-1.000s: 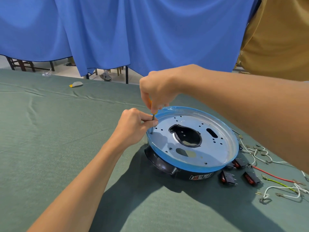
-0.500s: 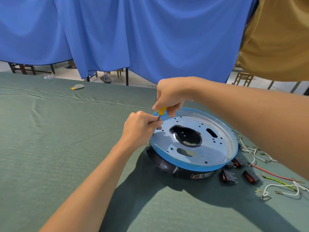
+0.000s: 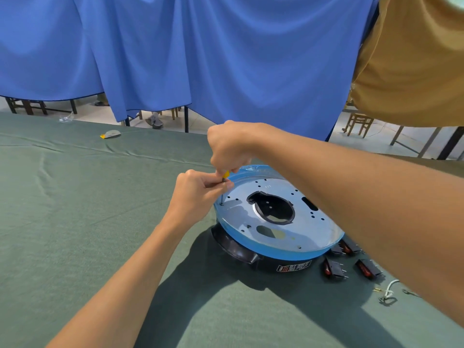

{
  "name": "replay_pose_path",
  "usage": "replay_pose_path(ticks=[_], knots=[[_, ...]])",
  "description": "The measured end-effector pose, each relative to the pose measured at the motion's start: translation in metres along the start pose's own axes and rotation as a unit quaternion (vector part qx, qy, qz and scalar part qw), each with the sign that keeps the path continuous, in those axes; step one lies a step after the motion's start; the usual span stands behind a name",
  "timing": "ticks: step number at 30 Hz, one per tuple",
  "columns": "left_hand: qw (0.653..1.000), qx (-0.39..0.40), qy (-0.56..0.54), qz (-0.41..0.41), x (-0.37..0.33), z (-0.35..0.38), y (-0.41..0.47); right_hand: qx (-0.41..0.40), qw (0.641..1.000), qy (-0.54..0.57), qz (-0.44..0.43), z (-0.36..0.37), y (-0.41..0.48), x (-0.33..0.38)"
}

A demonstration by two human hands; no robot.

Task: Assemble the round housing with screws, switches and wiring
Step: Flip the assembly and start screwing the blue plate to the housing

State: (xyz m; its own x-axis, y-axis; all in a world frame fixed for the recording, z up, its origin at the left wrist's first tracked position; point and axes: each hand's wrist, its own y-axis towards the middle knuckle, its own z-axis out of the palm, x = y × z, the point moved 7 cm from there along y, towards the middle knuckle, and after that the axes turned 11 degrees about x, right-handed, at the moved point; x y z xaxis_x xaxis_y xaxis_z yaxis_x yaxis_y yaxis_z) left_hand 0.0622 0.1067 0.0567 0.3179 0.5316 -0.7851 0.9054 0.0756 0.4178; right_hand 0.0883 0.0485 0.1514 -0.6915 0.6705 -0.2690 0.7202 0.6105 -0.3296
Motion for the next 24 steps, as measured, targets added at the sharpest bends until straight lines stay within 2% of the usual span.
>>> replay_pose_path(ticks=[2,4,7,9,12,14,17,21,24], knots=[[1.000,0.003,0.000,-0.004,0.000,0.001,0.001,0.034,0.999,-0.007,0.021,0.000,0.004,0.005],[1.000,0.011,-0.009,-0.009,0.000,0.002,0.001,0.053,0.997,0.053,0.033,-0.001,0.008,0.002],[1.000,0.018,-0.019,-0.008,0.001,0.004,0.001,0.097,0.991,0.081,0.054,0.007,0.006,-0.008],[1.000,0.017,-0.023,-0.008,0.003,0.004,0.001,0.071,0.992,0.094,0.047,0.004,-0.001,-0.010],[0.999,0.015,-0.038,-0.018,0.009,0.001,0.002,-0.044,0.998,-0.028,-0.025,-0.011,-0.016,0.001],[0.998,0.026,-0.048,-0.022,0.011,0.001,0.002,-0.077,0.991,-0.083,-0.069,-0.015,-0.025,0.009],[0.998,0.040,-0.042,-0.016,0.010,0.001,0.002,-0.071,0.988,-0.103,-0.092,-0.013,-0.025,0.011],[0.998,0.052,-0.045,-0.011,0.010,0.003,0.002,-0.029,0.986,-0.139,-0.083,-0.012,-0.018,0.016],[0.997,0.054,-0.051,-0.013,0.011,0.001,0.002,0.004,0.991,-0.124,-0.060,-0.011,-0.005,0.017]])
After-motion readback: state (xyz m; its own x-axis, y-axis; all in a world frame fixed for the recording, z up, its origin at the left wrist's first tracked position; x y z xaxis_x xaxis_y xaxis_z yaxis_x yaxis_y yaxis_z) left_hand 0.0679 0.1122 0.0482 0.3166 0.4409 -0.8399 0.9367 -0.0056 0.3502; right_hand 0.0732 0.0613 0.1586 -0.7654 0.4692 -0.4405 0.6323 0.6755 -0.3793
